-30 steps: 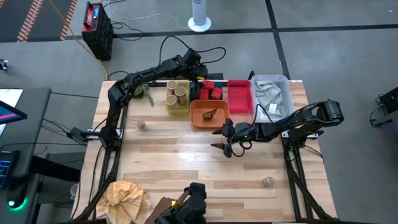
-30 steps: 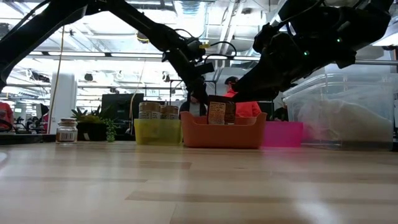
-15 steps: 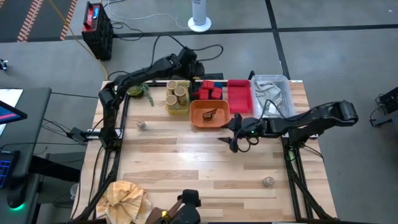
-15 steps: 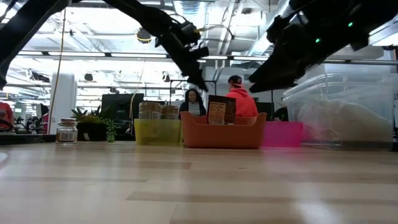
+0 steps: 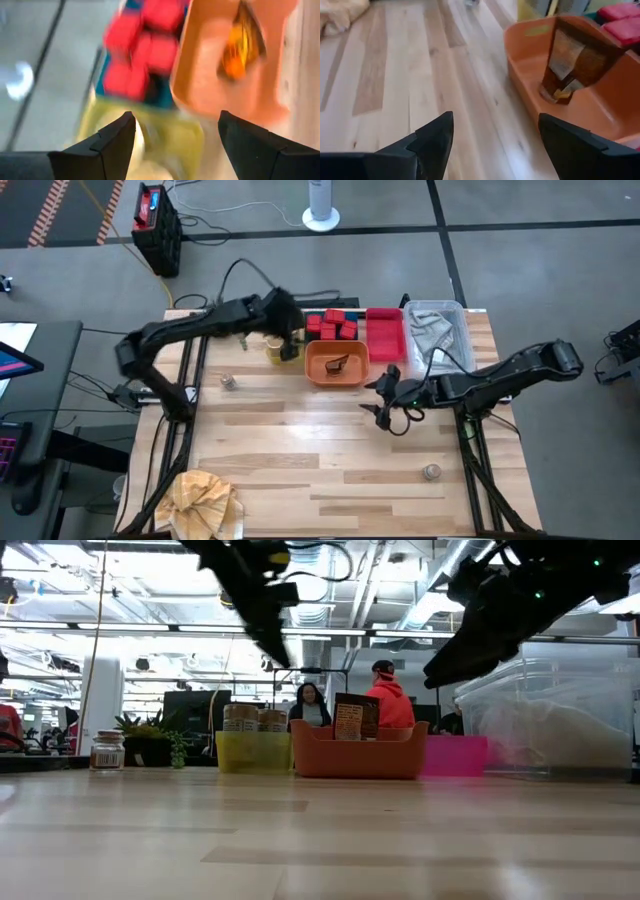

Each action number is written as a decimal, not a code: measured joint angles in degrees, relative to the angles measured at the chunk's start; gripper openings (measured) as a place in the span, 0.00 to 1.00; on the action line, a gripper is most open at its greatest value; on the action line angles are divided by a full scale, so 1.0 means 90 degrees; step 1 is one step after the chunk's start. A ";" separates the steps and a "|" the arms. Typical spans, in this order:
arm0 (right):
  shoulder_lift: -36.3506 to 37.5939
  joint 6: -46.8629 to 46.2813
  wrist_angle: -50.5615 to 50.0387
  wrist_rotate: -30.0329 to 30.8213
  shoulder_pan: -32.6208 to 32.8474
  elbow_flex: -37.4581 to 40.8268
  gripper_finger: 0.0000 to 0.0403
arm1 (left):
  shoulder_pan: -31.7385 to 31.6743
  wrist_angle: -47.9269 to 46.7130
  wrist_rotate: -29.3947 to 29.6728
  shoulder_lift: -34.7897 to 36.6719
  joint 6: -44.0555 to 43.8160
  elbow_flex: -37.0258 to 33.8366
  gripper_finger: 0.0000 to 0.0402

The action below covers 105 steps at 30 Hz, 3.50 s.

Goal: Sort spices by type
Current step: Put the left brown seasoning bottle into the pink bin

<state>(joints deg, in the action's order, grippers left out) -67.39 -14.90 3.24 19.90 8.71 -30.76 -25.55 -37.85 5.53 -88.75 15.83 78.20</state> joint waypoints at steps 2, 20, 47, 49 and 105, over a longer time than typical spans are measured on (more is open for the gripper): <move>-0.0152 0.0053 0.0219 -0.0002 0.0064 0.0000 0.78 | 0.0133 -0.0290 0.0061 0.0410 -0.0703 -0.0454 0.67; -0.0459 0.0124 0.1054 0.0000 0.0215 0.0000 0.78 | 0.0456 -0.2447 0.1280 0.1317 -0.2508 -0.2997 0.67; -0.0462 -0.0362 0.1358 0.0644 0.0901 0.0000 0.78 | -0.0210 -0.2040 0.0706 0.1727 -0.1888 -0.3998 0.62; -0.0462 -0.0359 0.1356 0.0644 0.0901 0.0000 0.78 | -0.0213 -0.2038 0.0588 0.1725 -0.1918 -0.4001 0.56; -0.0161 -0.2653 -0.2655 0.0634 0.0826 -0.0689 0.78 | 0.2292 -0.0531 -0.0776 -0.3027 -0.0038 0.1784 0.36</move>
<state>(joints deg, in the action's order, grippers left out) -68.84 -38.77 -20.65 25.61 16.14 -36.97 -4.92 -42.63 -1.45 -116.00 15.49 94.25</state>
